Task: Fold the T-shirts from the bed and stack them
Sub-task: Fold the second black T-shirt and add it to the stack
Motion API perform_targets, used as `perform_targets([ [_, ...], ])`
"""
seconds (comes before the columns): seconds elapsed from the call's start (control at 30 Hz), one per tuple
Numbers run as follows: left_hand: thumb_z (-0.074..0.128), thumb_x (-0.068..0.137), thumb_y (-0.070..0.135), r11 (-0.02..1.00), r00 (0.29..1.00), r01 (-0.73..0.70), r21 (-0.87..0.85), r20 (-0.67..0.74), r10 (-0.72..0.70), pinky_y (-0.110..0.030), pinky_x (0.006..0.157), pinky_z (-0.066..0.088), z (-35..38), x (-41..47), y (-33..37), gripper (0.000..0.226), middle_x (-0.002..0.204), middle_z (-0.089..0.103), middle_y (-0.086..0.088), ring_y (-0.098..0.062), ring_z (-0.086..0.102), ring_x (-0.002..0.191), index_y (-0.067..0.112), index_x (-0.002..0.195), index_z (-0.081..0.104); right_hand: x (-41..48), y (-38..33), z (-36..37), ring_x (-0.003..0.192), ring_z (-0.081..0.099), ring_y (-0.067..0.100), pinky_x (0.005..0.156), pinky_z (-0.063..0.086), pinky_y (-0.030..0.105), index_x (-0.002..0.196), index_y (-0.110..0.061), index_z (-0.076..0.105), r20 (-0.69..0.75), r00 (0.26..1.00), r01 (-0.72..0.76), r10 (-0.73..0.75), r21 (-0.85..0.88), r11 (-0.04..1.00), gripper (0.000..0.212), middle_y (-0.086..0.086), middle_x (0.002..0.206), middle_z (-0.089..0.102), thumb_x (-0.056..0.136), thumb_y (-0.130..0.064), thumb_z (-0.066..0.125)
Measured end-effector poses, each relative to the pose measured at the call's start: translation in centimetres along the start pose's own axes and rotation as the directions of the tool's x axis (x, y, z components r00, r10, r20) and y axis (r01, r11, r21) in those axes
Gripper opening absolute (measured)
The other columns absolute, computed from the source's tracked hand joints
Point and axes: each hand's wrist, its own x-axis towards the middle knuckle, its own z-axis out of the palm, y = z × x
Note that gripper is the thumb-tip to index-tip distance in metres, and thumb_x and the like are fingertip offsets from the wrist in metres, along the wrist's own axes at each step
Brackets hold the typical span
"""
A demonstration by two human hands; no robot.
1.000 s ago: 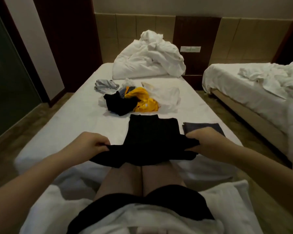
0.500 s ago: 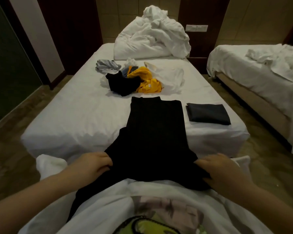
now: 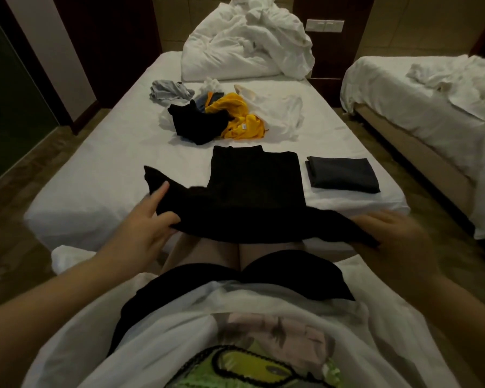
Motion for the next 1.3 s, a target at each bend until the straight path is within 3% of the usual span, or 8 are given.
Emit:
perform_targets([
  [0.17,0.068,0.068,0.008,0.999,0.979,-0.023,-0.042,0.2,0.031,-0.026,0.065,0.04,1.3,-2.0,0.1,0.032,0.13,0.048,-0.033,-0.044,0.065,0.094,0.029,0.083,0.049,-1.5,-1.6,0.4,0.06,0.062,0.013,0.06,0.044,0.023,0.073,-0.02,0.072,0.237,0.96,0.174,-0.151,-0.079,0.982,0.028,-0.005,0.067,0.065,0.071,-0.033,0.047],
  [0.3,0.067,0.081,0.005,0.981,0.956,0.08,-0.177,0.292,-0.025,-0.03,0.066,0.046,3.9,-5.0,-0.6,0.038,0.114,0.064,-0.011,-0.015,0.049,0.122,0.031,0.082,0.04,-3.8,-1.4,2.1,0.058,0.062,0.013,0.057,0.053,0.026,0.069,-0.025,0.07,0.46,0.877,0.155,-0.136,-0.003,0.988,0.028,-0.01,0.066,0.065,0.07,-0.038,0.045],
  [0.4,0.06,0.083,0.019,0.959,0.927,0.152,-0.238,0.371,-0.055,-0.021,0.065,0.044,3.4,-4.2,-1.6,0.022,0.074,0.061,0.012,0.003,0.058,0.078,0.034,0.082,0.043,-3.7,-2.0,2.3,0.06,0.06,0.012,0.055,0.044,0.022,0.072,-0.025,0.067,0.602,0.796,0.023,-0.061,0.07,0.997,0.017,-0.009,0.07,0.063,0.072,-0.033,0.052],
  [0.63,0.056,0.071,0.054,0.901,0.384,0.416,-0.121,0.922,-0.054,-0.024,0.065,0.047,-1.9,2.8,-4.4,0.038,0.079,0.061,0.005,-0.014,0.059,0.069,0.031,0.101,0.064,3.7,0.7,-1.5,0.101,0.057,-0.004,0.091,0.044,0.015,0.112,-0.04,0.062,0.983,0.139,-0.46,-0.124,0.174,0.871,0.025,-0.02,0.113,0.063,0.088,-0.044,0.056],
  [0.73,0.054,0.068,0.058,0.944,0.486,0.327,-0.045,0.864,-0.128,-0.029,0.085,0.049,-2.0,6.9,-4.3,0.024,0.089,0.068,0.009,-0.014,0.064,0.089,0.044,0.086,0.063,8.0,2.4,0.0,0.098,0.063,0.004,0.092,0.048,0.018,0.103,-0.031,0.066,0.972,0.215,-0.634,-0.098,0.216,0.743,0.029,-0.005,0.107,0.069,0.083,-0.043,0.049],
  [0.97,0.05,0.095,0.031,0.892,0.73,0.449,-0.053,0.598,-0.332,-0.028,0.082,0.041,5.3,18.6,-5.5,0.031,0.113,0.063,-0.009,-0.025,0.056,0.106,0.014,0.118,0.059,16.3,6.4,11.8,0.087,0.062,0.006,0.082,0.047,0.018,0.117,-0.016,0.062,0.925,0.377,-0.769,0.041,0.288,0.571,0.027,-0.001,0.098,0.068,0.099,-0.021,0.043],
  [1.07,0.047,0.096,0.033,0.816,0.703,0.568,-0.103,0.576,-0.417,-0.033,0.09,0.041,9.3,20.8,-7.3,0.038,0.125,0.058,-0.012,-0.028,0.053,0.113,0.011,0.126,0.051,17.9,8.3,17.1,0.073,0.063,-0.004,0.062,0.044,0.005,0.117,-0.012,0.061,0.909,0.408,-0.784,0.082,0.303,0.542,0.025,-0.004,0.091,0.066,0.098,-0.018,0.046],
  [1.3,0.043,0.097,0.032,0.647,0.604,0.749,-0.143,0.551,-0.576,-0.036,0.088,0.043,16.7,24.6,-11.4,0.043,0.125,0.056,-0.016,-0.032,0.054,0.11,0.005,0.13,0.041,20.2,13.6,26.7,0.085,0.057,0.006,0.071,0.046,0.01,0.118,-0.014,0.059,0.866,0.453,-0.817,0.214,0.306,0.489,0.025,-0.001,0.102,0.061,0.097,-0.01,0.047],
])
